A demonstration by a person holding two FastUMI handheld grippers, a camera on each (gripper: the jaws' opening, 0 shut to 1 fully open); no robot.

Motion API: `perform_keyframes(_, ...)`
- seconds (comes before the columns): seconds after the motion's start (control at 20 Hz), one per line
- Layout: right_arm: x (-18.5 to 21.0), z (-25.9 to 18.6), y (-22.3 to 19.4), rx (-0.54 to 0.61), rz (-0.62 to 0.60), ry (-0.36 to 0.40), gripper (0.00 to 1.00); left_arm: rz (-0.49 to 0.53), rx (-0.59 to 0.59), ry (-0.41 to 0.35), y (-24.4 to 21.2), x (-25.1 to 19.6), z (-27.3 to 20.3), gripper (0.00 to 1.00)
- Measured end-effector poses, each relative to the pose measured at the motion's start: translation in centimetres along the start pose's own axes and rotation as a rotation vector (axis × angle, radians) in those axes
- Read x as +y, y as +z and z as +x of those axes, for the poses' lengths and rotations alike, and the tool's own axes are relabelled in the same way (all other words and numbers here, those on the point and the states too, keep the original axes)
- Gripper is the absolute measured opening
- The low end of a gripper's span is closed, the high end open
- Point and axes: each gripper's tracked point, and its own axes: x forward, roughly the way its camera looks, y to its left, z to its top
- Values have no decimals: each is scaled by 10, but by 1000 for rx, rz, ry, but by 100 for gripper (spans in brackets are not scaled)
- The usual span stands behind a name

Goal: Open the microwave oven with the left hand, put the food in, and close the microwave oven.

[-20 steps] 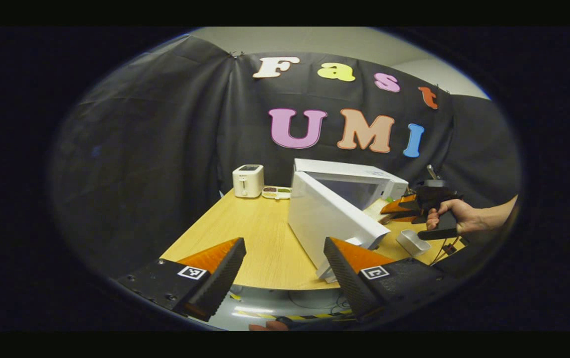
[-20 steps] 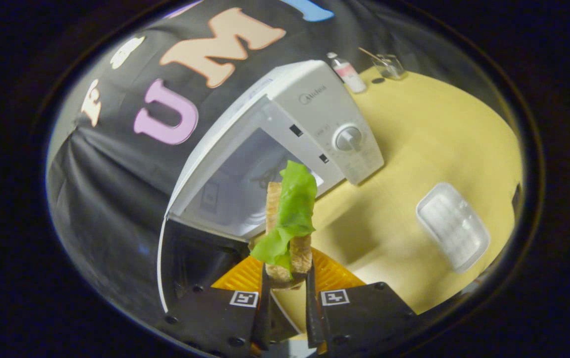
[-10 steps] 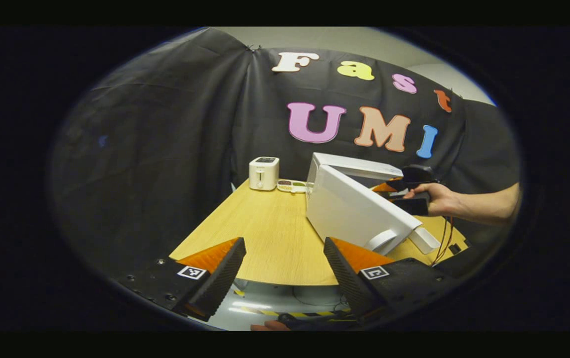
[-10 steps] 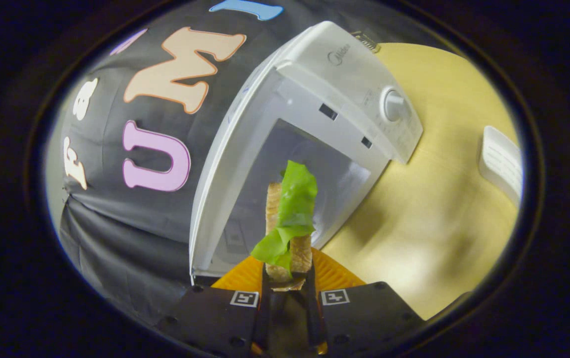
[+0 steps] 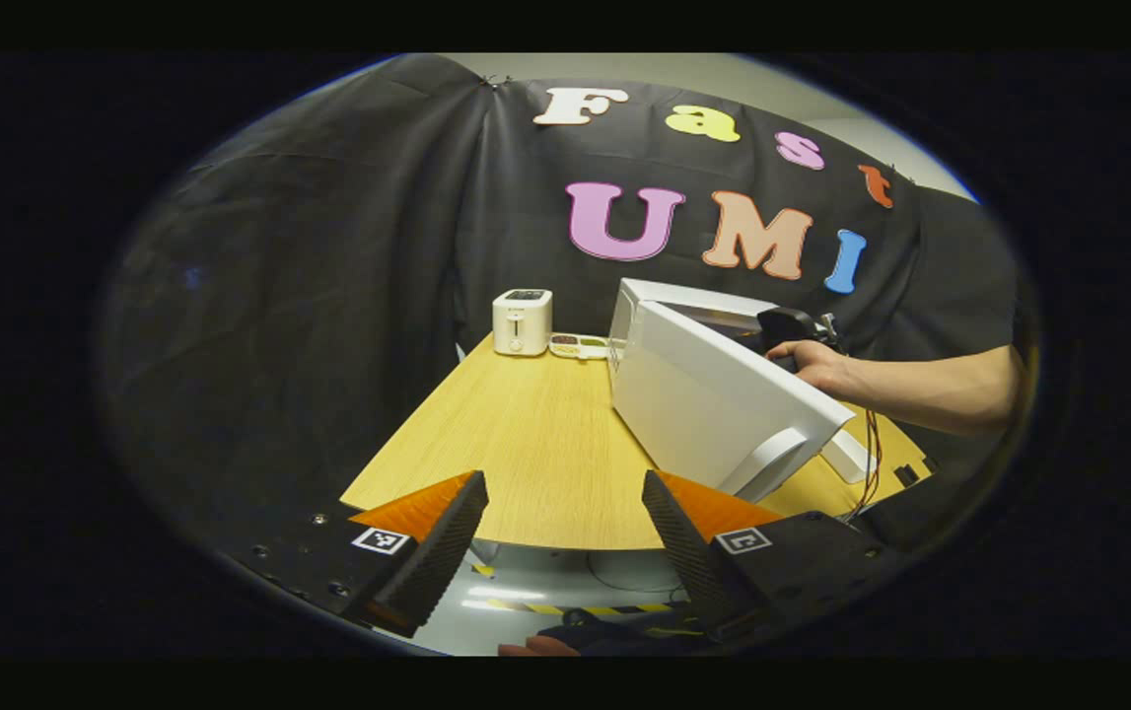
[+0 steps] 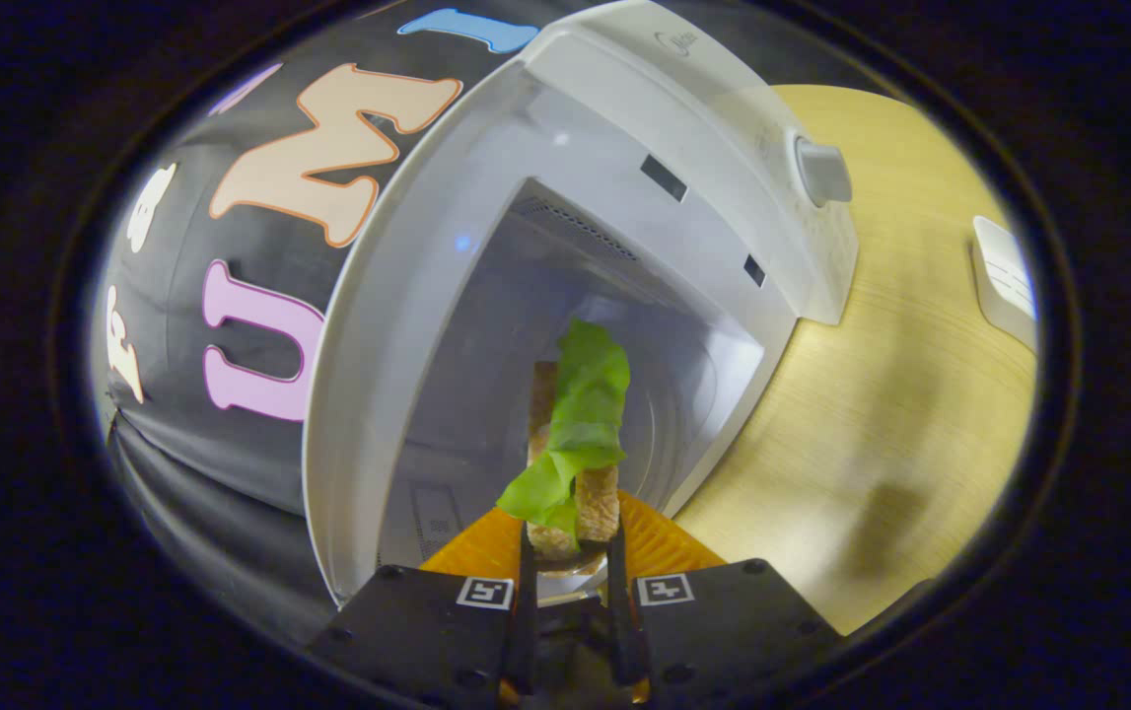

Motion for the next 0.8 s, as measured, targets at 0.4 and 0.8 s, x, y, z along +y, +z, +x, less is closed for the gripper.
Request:
perform_keyframes(0.4,10,28,-6,-49,57,36,31,14,11,7,-1,7,-1,96)
perform_keyframes(0.8,-1,45,2,-94,-32,30,35,20,4,41,1,23,-1,96)
